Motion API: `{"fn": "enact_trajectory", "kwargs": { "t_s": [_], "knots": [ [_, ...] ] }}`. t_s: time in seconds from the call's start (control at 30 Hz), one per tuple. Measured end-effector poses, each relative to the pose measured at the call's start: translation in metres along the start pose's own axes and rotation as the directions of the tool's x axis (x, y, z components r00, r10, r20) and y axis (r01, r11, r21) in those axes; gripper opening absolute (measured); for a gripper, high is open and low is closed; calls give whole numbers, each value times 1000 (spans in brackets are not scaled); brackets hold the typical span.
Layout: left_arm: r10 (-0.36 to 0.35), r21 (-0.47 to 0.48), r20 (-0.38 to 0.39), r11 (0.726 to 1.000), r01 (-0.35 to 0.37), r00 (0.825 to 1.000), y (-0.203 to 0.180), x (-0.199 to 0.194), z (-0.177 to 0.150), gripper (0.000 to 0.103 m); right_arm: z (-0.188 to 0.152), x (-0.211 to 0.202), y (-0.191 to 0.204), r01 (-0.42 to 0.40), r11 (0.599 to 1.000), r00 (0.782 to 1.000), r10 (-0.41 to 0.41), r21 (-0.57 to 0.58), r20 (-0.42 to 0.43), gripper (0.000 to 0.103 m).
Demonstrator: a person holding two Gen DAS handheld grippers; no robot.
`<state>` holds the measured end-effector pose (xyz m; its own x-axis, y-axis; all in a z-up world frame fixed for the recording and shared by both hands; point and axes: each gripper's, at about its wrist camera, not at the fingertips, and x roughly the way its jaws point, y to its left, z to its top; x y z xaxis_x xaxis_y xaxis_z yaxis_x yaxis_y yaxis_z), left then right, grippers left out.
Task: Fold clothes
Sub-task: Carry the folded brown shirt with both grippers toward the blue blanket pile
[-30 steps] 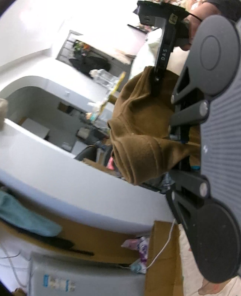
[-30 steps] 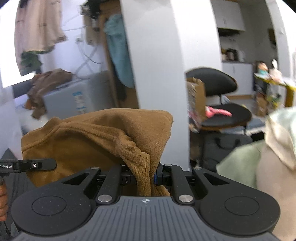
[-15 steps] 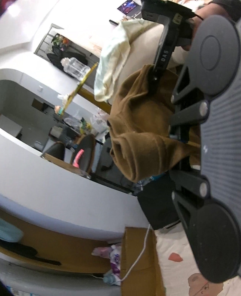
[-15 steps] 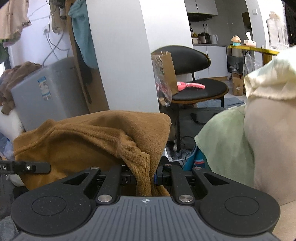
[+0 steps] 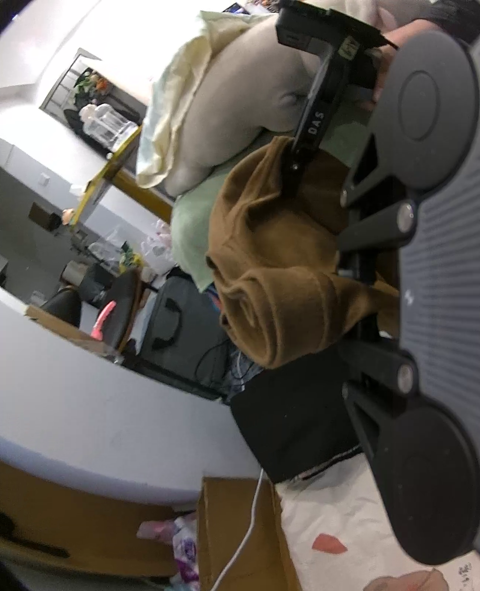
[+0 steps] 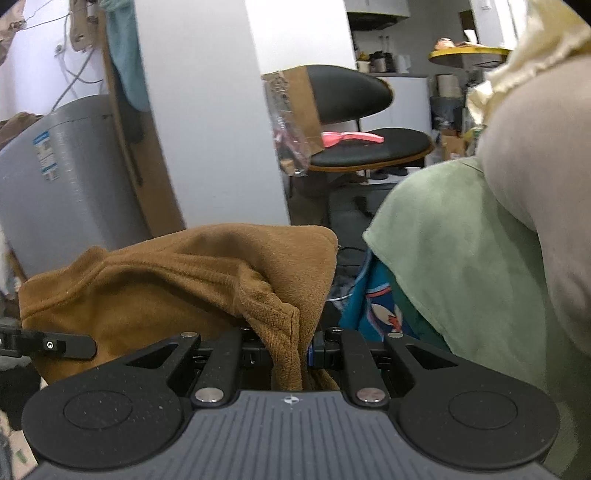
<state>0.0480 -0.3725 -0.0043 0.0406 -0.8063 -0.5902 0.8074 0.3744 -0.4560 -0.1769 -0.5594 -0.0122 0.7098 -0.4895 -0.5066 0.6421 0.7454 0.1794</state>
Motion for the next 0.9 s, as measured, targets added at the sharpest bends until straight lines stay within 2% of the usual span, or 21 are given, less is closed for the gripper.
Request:
{"fn": "enact_trajectory", "kwargs": {
  "t_s": [0.13,0.33,0.5,0.9],
  "knots": [
    [-3,-6,-31,1000,3,1000,17,26,5,8,-12,21,-7,29,999,1000,-29,21,-6,14],
    [-17,18,-62,1000,18,998,35,55,11,8,-20,57,-23,18,998,999,-15,55,-47,14],
    [-63,11,-76,998,64,995,53,73,14,8,-21,83,-32,10,998,997,-6,61,-73,14],
    [-64,-7,-89,998,64,994,101,123,15,8,-32,149,-33,11,998,993,-3,65,-115,14]
  ]
}}
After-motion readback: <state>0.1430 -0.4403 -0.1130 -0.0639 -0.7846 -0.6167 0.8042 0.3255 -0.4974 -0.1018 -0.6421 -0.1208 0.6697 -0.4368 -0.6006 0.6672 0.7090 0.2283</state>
